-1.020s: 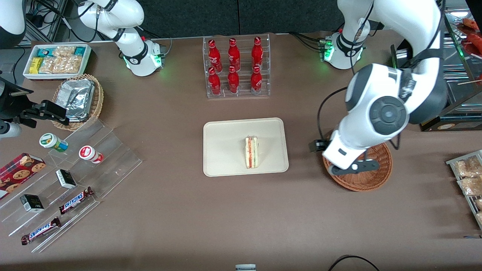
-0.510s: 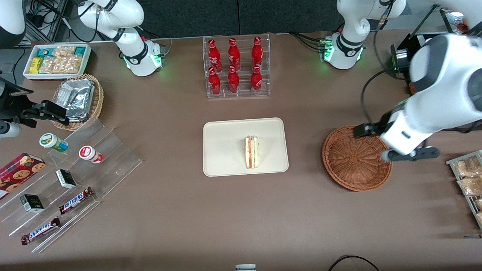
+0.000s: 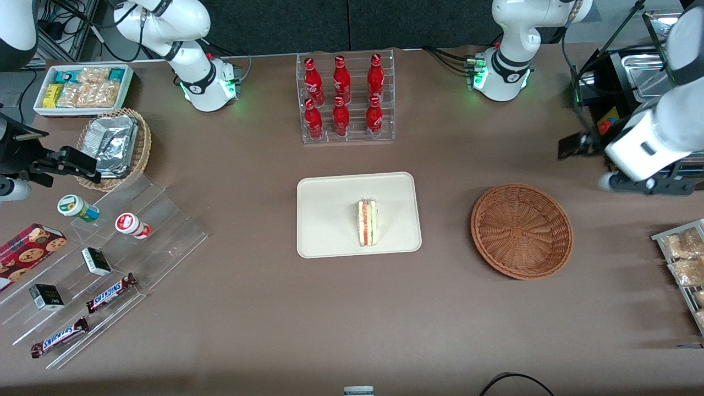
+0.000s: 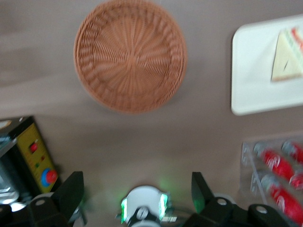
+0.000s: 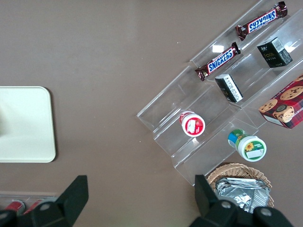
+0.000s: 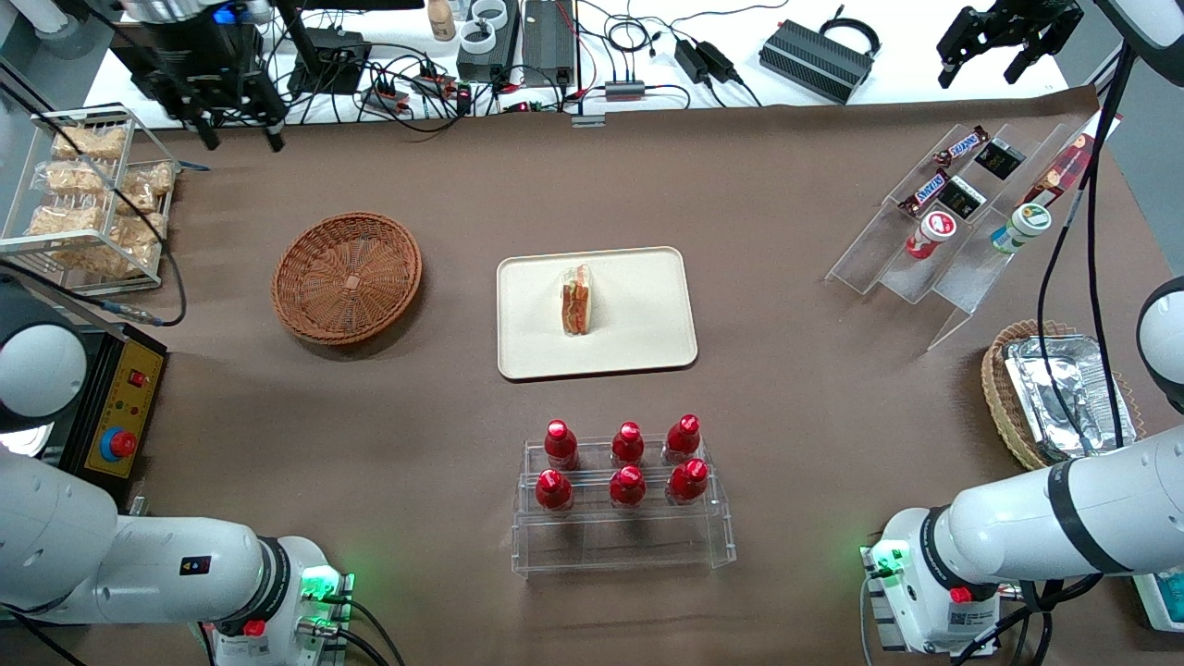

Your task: Place sandwich from basket to tray

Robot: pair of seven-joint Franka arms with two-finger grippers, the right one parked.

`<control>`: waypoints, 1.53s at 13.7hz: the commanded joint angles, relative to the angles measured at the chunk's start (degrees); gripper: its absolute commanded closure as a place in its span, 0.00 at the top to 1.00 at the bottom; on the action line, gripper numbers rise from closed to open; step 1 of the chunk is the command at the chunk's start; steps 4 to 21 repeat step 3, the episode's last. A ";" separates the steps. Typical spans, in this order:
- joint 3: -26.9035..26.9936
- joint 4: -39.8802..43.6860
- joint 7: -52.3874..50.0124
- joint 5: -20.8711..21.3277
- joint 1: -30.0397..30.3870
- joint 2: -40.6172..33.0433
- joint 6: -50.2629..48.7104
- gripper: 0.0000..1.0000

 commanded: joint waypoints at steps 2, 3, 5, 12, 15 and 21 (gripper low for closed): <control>-2.37 -3.37 2.27 2.83 3.56 -4.57 -0.98 1.00; -2.38 -3.63 2.01 3.28 3.56 -4.57 -0.81 1.00; -2.38 -3.63 2.01 3.28 3.56 -4.57 -0.81 1.00; -2.38 -3.63 2.01 3.28 3.56 -4.57 -0.81 1.00; -2.38 -3.63 2.01 3.28 3.56 -4.57 -0.81 1.00; -2.38 -3.63 2.01 3.28 3.56 -4.57 -0.81 1.00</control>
